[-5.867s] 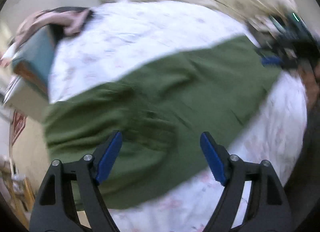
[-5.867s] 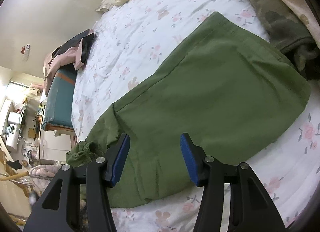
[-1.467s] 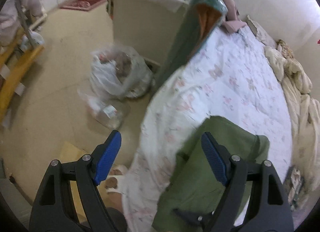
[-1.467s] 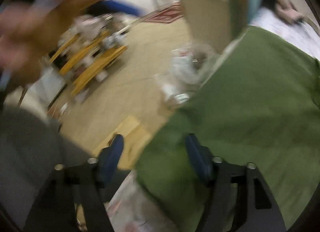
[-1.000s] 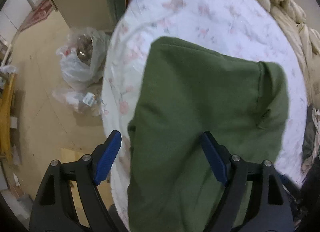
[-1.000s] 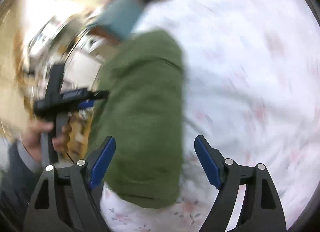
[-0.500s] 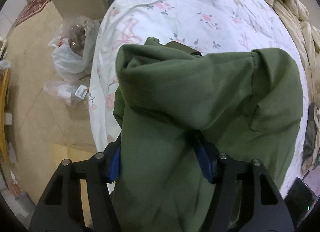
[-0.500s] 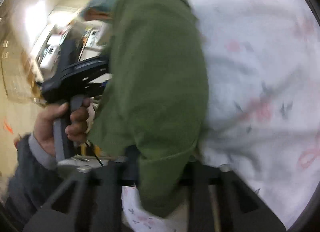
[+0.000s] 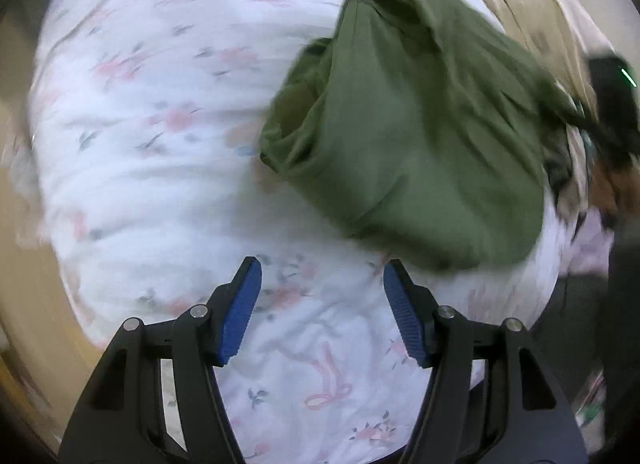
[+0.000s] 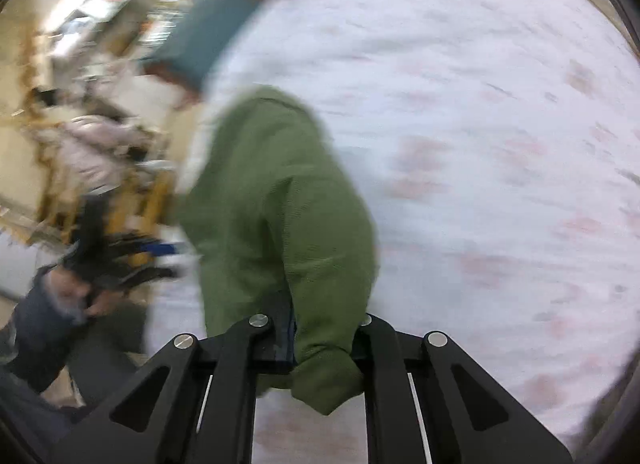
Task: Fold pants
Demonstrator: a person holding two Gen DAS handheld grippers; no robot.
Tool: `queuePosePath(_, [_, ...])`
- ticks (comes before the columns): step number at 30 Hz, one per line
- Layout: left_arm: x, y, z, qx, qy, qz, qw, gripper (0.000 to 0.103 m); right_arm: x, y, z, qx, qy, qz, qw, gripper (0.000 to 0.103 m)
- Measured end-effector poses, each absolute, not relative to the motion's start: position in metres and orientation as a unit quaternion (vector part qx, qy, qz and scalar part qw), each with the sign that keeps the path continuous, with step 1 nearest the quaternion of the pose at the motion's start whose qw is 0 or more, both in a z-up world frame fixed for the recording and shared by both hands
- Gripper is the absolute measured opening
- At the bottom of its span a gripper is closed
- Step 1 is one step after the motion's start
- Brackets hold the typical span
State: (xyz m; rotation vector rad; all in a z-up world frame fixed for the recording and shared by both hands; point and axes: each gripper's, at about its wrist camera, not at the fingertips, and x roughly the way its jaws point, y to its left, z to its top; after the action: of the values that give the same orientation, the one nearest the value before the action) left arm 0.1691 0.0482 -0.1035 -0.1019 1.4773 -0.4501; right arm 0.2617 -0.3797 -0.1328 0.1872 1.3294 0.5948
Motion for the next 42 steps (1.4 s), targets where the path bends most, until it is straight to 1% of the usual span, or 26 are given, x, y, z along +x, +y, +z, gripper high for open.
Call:
queuePosePath(1, [0.17,0.047,-0.1,-0.042,0.663,-0.204,0.719,0.06,0.264,-0.383,-0.14,0.088,0.613,0.256,0.743,0.016])
queuePosePath(3, [0.178,0.05,-0.086,-0.054,0.648,-0.198,0.734,0.06,0.267,-0.386,-0.151,0.112,0.616,0.241,0.742,0.018])
queuePosePath(5, [0.185,0.058,-0.073,-0.066,0.627,-0.187,0.753,0.061,0.259,-0.393,-0.151,0.137,0.601,0.222,0.755,0.021])
queuePosePath(6, [0.19,0.06,-0.061,-0.071,0.61,-0.186,0.767,0.065,0.252,-0.39,-0.148,0.142,0.597,0.214,0.76,0.029])
queuePosePath(7, [0.194,0.064,-0.055,-0.071,0.598,-0.188,0.776,0.075,0.246,-0.395,-0.149,0.148,0.593,0.207,0.764,0.039])
queuePosePath(8, [0.198,0.064,-0.046,-0.069,0.584,-0.187,0.787,0.08,0.238,-0.4,-0.149,0.159,0.587,0.2,0.769,0.043])
queuePosePath(9, [0.205,0.064,-0.038,-0.069,0.573,-0.183,0.796,0.087,0.231,-0.407,-0.147,0.173,0.579,0.19,0.774,0.053])
queuePosePath(10, [0.218,0.061,-0.035,-0.07,0.567,-0.183,0.8,0.089,0.226,-0.415,-0.143,0.182,0.57,0.175,0.782,0.072])
queuePosePath(11, [0.224,0.056,-0.033,-0.07,0.566,-0.185,0.8,0.089,0.225,-0.42,-0.137,0.193,0.556,0.159,0.793,0.077])
queuePosePath(13, [0.246,0.039,-0.036,-0.066,0.574,-0.189,0.794,0.089,0.213,-0.438,-0.125,0.258,0.524,0.135,0.801,0.079])
queuePosePath(15, [0.263,0.024,-0.047,-0.05,0.575,-0.202,0.792,0.089,0.198,-0.454,-0.132,0.344,0.502,0.106,0.786,0.08])
queuePosePath(18, [0.278,-0.002,-0.082,-0.044,0.603,-0.222,0.765,0.089,0.168,-0.445,-0.164,0.441,0.494,0.078,0.745,0.081])
queuePosePath(20, [0.282,-0.011,-0.099,-0.038,0.618,-0.231,0.75,0.089,0.153,-0.429,-0.197,0.49,0.504,0.069,0.708,0.083])
queuePosePath(22, [0.284,-0.018,-0.117,0.006,0.622,-0.218,0.752,0.089,0.15,-0.409,-0.228,0.524,0.519,0.091,0.669,0.083])
queuePosePath(24, [0.286,-0.016,-0.135,0.01,0.628,-0.224,0.745,0.09,0.157,-0.385,-0.245,0.531,0.527,0.148,0.647,0.083])
queuePosePath(25, [0.286,-0.013,-0.145,-0.004,0.637,-0.228,0.737,0.089,0.164,-0.371,-0.246,0.498,0.54,0.167,0.658,0.083])
queuePosePath(27, [0.286,-0.009,-0.163,-0.034,0.649,-0.236,0.723,0.088,0.173,-0.356,-0.243,0.45,0.533,0.177,0.694,0.084])
queuePosePath(29, [0.282,-0.01,-0.169,-0.033,0.641,-0.243,0.728,0.083,0.178,-0.352,-0.244,0.441,0.521,0.179,0.709,0.081])
queuePosePath(30, [0.28,-0.01,-0.169,-0.033,0.636,-0.243,0.732,0.077,0.18,-0.352,-0.245,0.445,0.517,0.179,0.709,0.069])
queuePosePath(31, [0.276,-0.012,-0.169,-0.034,0.632,-0.244,0.735,0.063,0.183,-0.349,-0.244,0.443,0.519,0.188,0.706,0.038])
queuePosePath(32, [0.273,-0.014,-0.168,-0.037,0.63,-0.252,0.734,0.05,0.185,-0.347,-0.24,0.436,0.516,0.199,0.71,0.028])
queuePosePath(33, [0.268,-0.015,-0.164,-0.048,0.625,-0.26,0.734,0.036,0.186,-0.344,-0.228,0.409,0.509,0.204,0.729,0.024])
queuePosePath(34, [0.263,-0.017,-0.159,-0.048,0.62,-0.264,0.737,0.025,0.188,-0.34,-0.222,0.392,0.504,0.21,0.741,0.021])
queuePosePath(37, [0.247,-0.01,-0.142,-0.079,0.603,-0.263,0.749,0.017,0.192,-0.34,-0.201,0.385,0.486,0.226,0.751,0.018])
queuePosePath(40, [0.222,0.0,-0.118,-0.127,0.59,-0.262,0.753,0.015,0.197,-0.343,-0.173,0.376,0.483,0.246,0.751,0.018])
queuePosePath(42, [0.2,0.013,-0.102,-0.173,0.59,-0.242,0.751,0.015,0.206,-0.348,-0.16,0.37,0.506,0.273,0.73,0.018])
